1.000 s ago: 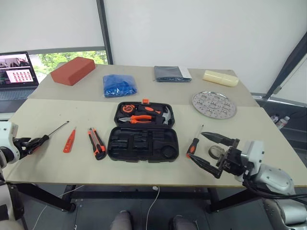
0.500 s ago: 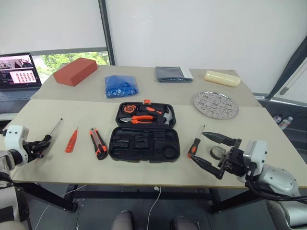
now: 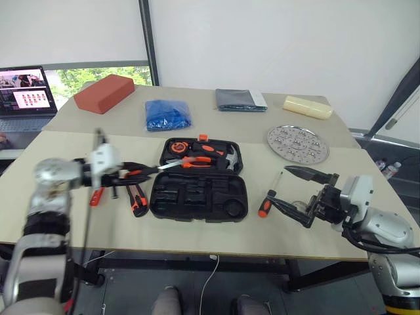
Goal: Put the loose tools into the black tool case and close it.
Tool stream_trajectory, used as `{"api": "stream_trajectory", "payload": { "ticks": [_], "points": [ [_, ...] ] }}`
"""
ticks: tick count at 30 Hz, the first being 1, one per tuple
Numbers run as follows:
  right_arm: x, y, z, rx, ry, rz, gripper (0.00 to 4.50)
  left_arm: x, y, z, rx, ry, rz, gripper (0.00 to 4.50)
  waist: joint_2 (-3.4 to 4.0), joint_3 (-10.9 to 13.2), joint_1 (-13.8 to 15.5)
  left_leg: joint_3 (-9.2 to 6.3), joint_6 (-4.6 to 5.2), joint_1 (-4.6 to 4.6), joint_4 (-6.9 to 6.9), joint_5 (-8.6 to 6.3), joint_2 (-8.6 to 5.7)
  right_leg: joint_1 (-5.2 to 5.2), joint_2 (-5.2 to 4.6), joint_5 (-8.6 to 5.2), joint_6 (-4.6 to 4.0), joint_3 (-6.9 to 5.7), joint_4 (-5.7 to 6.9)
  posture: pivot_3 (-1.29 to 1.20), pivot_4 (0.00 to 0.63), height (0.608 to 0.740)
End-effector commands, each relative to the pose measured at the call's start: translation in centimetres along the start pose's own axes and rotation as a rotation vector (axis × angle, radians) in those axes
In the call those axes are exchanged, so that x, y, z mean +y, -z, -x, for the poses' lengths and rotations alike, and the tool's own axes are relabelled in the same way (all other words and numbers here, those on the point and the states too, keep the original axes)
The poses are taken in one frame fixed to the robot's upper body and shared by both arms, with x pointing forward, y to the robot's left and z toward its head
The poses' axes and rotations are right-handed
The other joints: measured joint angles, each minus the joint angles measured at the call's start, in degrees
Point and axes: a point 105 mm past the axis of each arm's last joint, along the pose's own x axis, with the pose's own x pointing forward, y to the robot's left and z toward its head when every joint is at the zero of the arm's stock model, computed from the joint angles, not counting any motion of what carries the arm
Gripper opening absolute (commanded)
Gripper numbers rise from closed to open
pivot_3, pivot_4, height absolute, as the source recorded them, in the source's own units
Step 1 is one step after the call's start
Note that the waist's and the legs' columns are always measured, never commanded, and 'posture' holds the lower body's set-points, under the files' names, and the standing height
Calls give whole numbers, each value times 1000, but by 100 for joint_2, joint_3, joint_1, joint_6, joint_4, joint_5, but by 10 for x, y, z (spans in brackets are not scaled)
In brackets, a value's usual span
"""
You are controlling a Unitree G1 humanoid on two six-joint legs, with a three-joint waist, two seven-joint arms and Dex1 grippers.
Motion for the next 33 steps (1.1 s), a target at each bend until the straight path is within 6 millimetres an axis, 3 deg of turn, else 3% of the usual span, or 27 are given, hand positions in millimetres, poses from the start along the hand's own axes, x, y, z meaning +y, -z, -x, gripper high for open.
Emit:
{"api": "stream_trajectory", "payload": {
  "ticks": [1,5,9,14,22,25,27,30,32,33],
  "points": [
    [-3,-9,4,-16,6,60,4500,16,-15,-27,102,46,-213,906,2,1,-10,0,3,0,1,1,0,0,2,6,15,2,0,0,150,740],
    [1,-9,7,-8,16,61,4500,22,-13,-54,154,59,-258,906,7,3,-77,0,8,3,1,1,-2,-1,4,-5,39,13,-2,0,150,740],
    [6,-10,10,0,33,59,4500,19,-7,-66,193,91,-252,906,9,7,-130,0,9,0,-1,0,-1,-3,5,-9,45,13,-2,0,150,740],
    [11,-9,14,13,51,52,4500,12,9,-69,270,110,-216,906,10,8,-130,0,9,0,0,0,-1,-3,4,-13,50,13,-2,0,150,740],
    [13,-11,11,3,48,41,4500,17,22,-64,352,45,-139,906,10,8,-132,-2,7,2,5,0,-1,-2,3,-14,52,12,1,0,150,740],
    [14,-11,9,-4,47,36,4500,8,25,-62,359,120,-142,906,10,8,-132,-2,7,3,6,0,-1,0,3,-14,52,12,1,0,150,740],
    [15,-11,9,-6,47,35,4500,6,21,-63,328,130,-148,1929,10,8,-133,-2,7,3,5,0,-1,1,3,-14,51,13,1,0,150,740],
    [15,-10,8,-6,48,34,4500,10,10,-66,239,91,-182,2956,11,8,-129,-2,8,4,4,0,-1,1,3,-14,51,13,0,0,150,740],
    [15,-9,8,-5,53,30,4500,17,-5,-67,103,20,-138,3573,11,8,-121,-2,8,2,5,0,-2,0,3,-13,51,12,0,0,150,740],
    [16,-9,9,-4,55,28,4500,20,-11,-67,36,-2,-70,3573,10,9,-116,-2,8,1,6,0,-2,1,2,-13,51,12,0,0,150,740]
  ]
}}
